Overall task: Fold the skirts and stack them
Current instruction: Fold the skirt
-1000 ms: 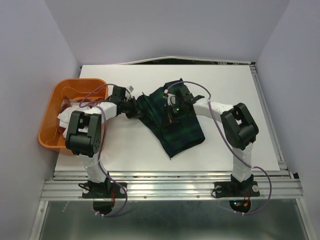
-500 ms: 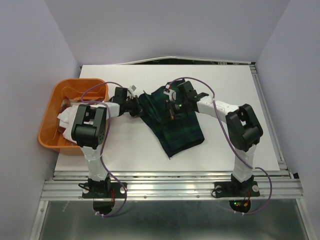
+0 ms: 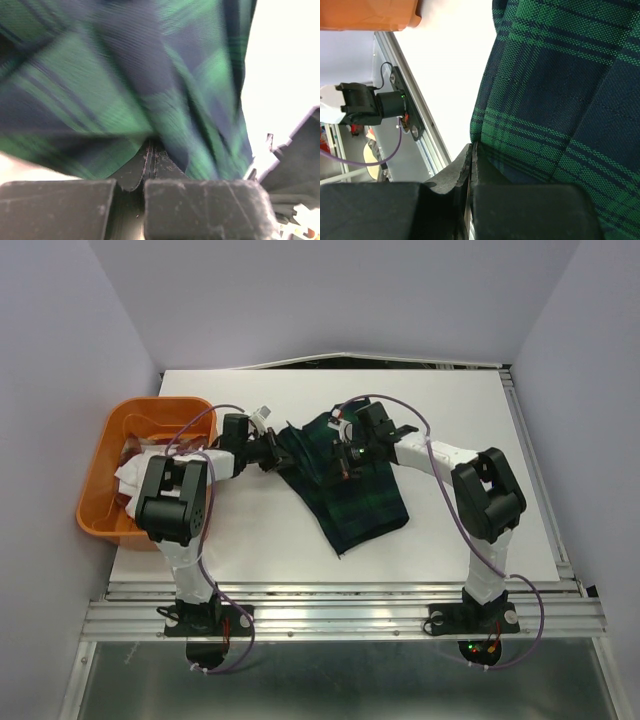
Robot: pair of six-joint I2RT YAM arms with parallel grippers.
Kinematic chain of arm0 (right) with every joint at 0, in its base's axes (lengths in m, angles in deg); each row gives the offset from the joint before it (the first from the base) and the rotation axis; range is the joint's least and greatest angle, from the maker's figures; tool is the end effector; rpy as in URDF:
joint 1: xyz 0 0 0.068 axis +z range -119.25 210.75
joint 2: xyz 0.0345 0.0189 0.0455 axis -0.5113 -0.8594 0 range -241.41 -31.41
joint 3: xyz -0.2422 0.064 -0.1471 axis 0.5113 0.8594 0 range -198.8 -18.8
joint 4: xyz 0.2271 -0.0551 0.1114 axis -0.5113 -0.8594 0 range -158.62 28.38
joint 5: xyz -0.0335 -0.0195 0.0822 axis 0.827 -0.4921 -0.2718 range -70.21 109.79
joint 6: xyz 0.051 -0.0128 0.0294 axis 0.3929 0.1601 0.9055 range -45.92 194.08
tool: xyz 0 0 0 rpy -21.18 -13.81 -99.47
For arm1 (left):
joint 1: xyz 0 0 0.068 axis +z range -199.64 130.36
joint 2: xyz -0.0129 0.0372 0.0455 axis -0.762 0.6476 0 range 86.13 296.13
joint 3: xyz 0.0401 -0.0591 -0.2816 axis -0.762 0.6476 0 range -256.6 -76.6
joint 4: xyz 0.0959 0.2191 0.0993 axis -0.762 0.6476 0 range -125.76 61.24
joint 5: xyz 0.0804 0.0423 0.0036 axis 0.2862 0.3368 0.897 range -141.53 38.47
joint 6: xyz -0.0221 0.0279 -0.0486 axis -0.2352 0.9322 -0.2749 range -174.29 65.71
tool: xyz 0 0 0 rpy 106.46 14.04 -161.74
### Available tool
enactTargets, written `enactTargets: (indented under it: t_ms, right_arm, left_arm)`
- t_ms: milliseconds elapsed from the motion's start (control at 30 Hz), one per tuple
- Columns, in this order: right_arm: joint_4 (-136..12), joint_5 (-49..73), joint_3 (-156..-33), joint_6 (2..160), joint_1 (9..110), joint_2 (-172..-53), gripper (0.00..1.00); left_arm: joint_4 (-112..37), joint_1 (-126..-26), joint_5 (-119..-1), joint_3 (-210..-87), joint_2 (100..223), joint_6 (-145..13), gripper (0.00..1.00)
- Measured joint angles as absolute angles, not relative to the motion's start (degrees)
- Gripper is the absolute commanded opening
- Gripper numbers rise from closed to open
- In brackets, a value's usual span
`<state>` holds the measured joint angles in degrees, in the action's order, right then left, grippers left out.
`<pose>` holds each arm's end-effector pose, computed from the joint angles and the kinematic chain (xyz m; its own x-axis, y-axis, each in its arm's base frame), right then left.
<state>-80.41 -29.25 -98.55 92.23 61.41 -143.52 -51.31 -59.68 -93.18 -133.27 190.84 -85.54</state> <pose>0.3508 0.2470 0.2155 -0.8677 -0.2770 -0.4128 -0.4961 0.4300 0.7543 0.3777 -0.0969 0.1887 -0.8061 -0.2510 -0.5359 0.3088 0.5941 -0.7428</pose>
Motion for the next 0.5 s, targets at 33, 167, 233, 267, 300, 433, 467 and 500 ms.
enactTargets:
  t_ms: [33, 167, 233, 267, 300, 433, 467, 500]
  right_arm:
    - [-80.4, -29.4, -98.5, 92.2, 61.3, -143.5, 0.01]
    - [-80.1, -30.7, -98.1, 92.3, 61.1, -143.5, 0.01]
    - [-79.2, -31.7, -97.1, 92.4, 61.0, -143.5, 0.01]
    - [-78.6, -32.3, -96.3, 92.6, 61.0, -143.5, 0.01]
    - [-78.0, -32.7, -95.6, 92.8, 61.0, -143.5, 0.01]
    - [-75.7, -34.0, -92.0, 93.7, 61.0, -143.5, 0.01]
    - [-75.3, -34.0, -91.2, 93.8, 61.0, -143.5, 0.04]
    - [-75.2, -34.0, -90.6, 93.9, 61.0, -143.7, 0.06]
  left_arm:
    - [-51.6, -59.7, -93.3, -133.7, 192.3, -85.6, 0.0]
    - [-54.4, -59.6, -93.0, -136.9, 200.7, -85.1, 0.0]
    - [-56.0, -59.6, -94.1, -137.8, 202.6, -85.3, 0.0]
    - [-56.5, -59.6, -94.3, -138.1, 203.0, -85.2, 0.0]
    - [-56.9, -59.6, -94.2, -138.5, 203.3, -85.2, 0.0]
    - [-57.5, -59.7, -92.9, -139.1, 203.9, -87.5, 0.38]
    - [-57.5, -59.8, -92.0, -139.5, 203.9, -89.7, 0.46]
    - [-57.1, -59.9, -91.6, -139.9, 203.8, -90.0, 0.48]
